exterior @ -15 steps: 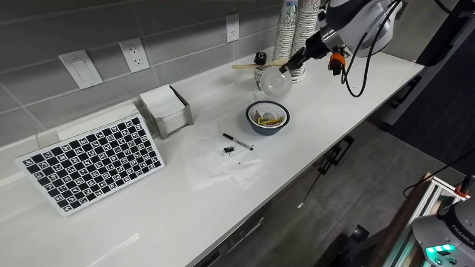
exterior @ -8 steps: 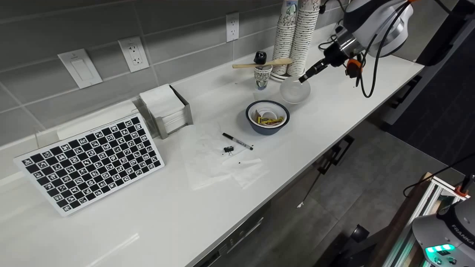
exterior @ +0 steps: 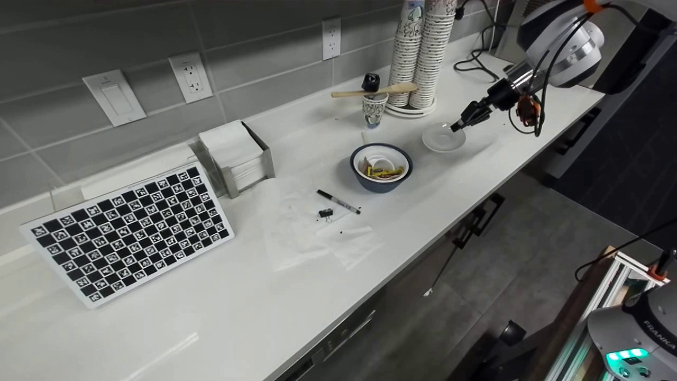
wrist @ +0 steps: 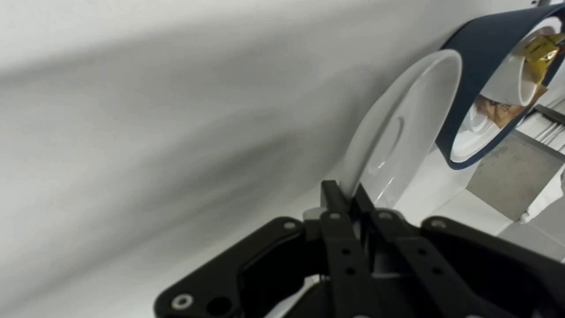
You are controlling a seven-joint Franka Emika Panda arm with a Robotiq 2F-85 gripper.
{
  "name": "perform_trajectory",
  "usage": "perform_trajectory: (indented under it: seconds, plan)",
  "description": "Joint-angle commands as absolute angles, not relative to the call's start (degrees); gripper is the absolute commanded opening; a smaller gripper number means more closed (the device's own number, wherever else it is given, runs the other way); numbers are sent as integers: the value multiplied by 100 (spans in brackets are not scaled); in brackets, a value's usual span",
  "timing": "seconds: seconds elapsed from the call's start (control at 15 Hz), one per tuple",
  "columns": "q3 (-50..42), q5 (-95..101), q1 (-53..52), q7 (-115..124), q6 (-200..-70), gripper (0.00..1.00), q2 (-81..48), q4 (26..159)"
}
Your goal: Pour the contents on the white plate into the white bowl.
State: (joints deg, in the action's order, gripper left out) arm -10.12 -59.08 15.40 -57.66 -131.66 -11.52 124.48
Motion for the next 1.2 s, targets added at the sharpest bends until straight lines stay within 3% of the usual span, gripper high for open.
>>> perform_trajectory:
  seconds: [0.0,0.13,1.0,1.07,1.13]
  plan:
    - [-1040,-5912,1547,-5761,-13111,7,-1204,12421]
    - [-1001,-5958,1495,-5786,-13216,2,-1229,12438]
    - [-863,-6192,1688,-4296,-13502,2,-2522,11332]
    - [-862,-6153,1687,-4207,-13500,32,-2556,11283]
    - [-861,-6124,1691,-4135,-13497,33,-2578,11241]
